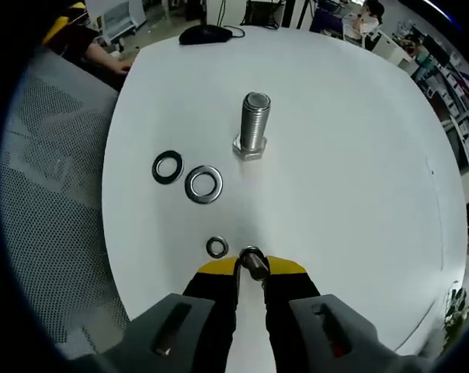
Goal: Place the washer onto the threaded stud by aligning its center hole with the stud, sliding it down to the base, and recovering from edge contact or off-axis alignment until the washer reaches the visible bottom stop.
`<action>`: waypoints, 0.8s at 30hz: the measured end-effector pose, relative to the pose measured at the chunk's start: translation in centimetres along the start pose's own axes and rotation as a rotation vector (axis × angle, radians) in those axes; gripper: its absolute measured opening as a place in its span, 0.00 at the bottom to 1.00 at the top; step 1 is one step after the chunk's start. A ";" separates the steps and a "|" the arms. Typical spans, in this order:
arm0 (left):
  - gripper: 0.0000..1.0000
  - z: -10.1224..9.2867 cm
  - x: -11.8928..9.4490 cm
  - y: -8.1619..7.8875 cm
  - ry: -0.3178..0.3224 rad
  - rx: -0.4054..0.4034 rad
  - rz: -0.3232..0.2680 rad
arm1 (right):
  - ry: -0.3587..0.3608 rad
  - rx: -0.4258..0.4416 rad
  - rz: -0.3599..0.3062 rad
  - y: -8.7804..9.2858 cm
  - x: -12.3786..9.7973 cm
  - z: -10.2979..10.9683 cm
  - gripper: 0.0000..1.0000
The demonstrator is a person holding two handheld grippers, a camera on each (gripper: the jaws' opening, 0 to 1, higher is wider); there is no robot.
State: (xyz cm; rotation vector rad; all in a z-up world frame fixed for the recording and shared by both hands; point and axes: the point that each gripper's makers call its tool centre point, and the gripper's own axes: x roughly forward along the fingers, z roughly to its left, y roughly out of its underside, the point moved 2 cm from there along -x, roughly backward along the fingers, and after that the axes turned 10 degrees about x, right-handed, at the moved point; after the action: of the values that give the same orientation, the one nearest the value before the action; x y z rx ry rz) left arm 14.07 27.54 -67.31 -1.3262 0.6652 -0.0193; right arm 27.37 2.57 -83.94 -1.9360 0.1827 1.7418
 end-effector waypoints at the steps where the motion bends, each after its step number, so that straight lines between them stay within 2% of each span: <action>1: 0.11 0.0 0.0 0.0 0.001 0.000 0.000 | -0.003 0.000 0.003 0.0 0.1 0.0 0.13; 4: 0.11 0.0 0.0 0.0 0.003 0.001 0.001 | -0.006 -0.014 -0.005 -0.1 0.0 0.1 0.15; 9: 0.11 0.0 0.0 0.0 0.004 0.002 0.000 | -0.006 0.030 -0.035 -0.2 -0.1 -0.2 0.26; 15: 0.11 0.0 0.0 0.0 0.004 0.002 0.000 | -0.009 0.049 -0.041 0.6 -0.4 -0.3 0.27; 24: 0.11 -0.1 0.1 0.0 0.006 0.003 0.001 | -0.007 0.076 -0.037 2.1 -0.7 -1.5 0.26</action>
State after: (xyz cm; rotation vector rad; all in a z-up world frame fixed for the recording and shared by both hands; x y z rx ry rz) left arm 14.10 27.45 -67.34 -1.3230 0.6706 -0.0238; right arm 27.70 -0.10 -83.87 -1.8671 0.2064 1.6929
